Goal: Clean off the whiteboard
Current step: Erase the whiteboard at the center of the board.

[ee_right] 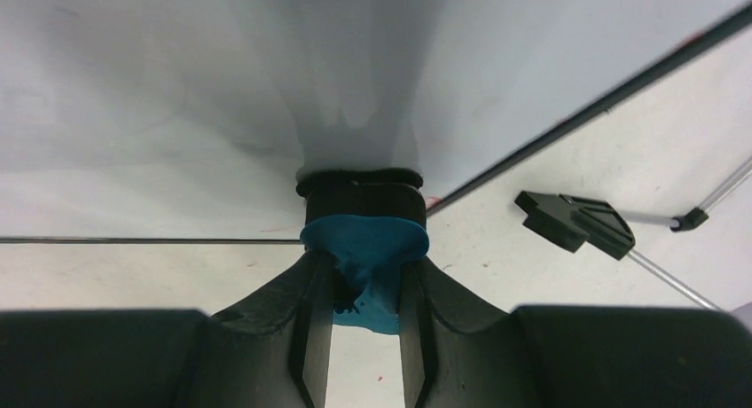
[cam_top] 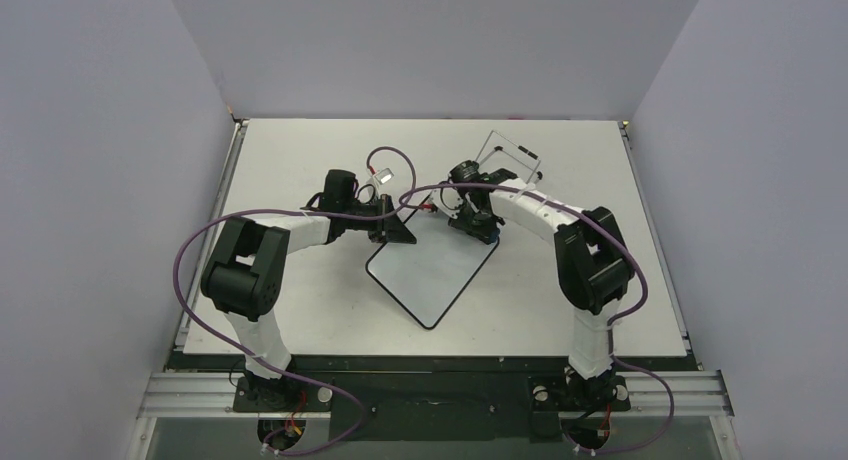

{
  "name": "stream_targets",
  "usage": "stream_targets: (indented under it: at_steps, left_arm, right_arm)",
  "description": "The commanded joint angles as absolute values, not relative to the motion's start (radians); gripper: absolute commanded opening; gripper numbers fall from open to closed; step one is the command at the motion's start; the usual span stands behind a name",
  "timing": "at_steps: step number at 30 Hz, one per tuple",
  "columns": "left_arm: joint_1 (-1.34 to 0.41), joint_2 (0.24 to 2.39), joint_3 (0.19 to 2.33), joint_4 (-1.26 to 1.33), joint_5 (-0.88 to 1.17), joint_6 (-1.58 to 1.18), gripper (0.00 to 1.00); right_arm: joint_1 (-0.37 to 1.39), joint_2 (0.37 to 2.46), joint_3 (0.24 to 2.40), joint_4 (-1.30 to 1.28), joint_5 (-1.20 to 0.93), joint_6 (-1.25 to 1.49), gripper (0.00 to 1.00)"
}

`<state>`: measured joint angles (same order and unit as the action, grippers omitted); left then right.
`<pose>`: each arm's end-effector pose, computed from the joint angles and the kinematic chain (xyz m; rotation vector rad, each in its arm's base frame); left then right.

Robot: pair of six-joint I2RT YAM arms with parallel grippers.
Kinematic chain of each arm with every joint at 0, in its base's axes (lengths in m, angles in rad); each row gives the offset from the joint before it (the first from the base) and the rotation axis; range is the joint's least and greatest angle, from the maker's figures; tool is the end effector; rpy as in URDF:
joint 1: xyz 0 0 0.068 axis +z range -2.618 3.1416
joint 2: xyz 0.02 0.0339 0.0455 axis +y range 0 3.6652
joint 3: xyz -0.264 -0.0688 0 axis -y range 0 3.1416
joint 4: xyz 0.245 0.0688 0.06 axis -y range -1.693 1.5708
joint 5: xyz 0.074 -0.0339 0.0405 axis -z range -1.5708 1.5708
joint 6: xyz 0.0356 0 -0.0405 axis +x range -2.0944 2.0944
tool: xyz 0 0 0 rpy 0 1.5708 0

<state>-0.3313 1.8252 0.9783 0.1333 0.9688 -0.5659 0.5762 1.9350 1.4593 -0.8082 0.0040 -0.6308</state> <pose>0.3355 -0.1464 0.1635 0.2819 2.3647 -1.5567 0.3274 0.2125 0.1962 -1.6195 2.3510 -0.0170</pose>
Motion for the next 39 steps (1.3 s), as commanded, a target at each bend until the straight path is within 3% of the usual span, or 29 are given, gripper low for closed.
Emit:
stream_targets:
  at_steps: [1, 10, 16, 25, 30, 39]
  left_arm:
    - [-0.350, 1.777, 1.015, 0.154, 1.042, -0.533, 0.00]
    - [-0.350, 1.782, 1.017, 0.155, 1.041, -0.532, 0.00]
    - [-0.351, 1.777, 1.009, 0.155, 1.040, -0.535, 0.00]
    - [-0.351, 1.776, 1.010, 0.150, 1.042, -0.529, 0.00]
    - [-0.350, 1.773, 1.011, 0.149, 1.044, -0.529, 0.00]
    - [-0.348, 1.783, 1.021, 0.149, 1.045, -0.529, 0.00]
  right_arm:
    - [0.528, 1.953, 1.406, -0.717, 0.056, -0.634, 0.00]
    - [0.611, 1.830, 1.238, -0.710, -0.061, -0.709, 0.00]
    - [0.641, 1.848, 1.357, -0.696, -0.077, -0.643, 0.00]
    - [0.536, 1.919, 1.464, -0.681, -0.005, -0.602, 0.00]
    - [0.510, 1.938, 1.396, -0.700, 0.027, -0.657, 0.00]
    - [0.541, 1.858, 1.249, -0.787, -0.104, -0.770, 0.00]
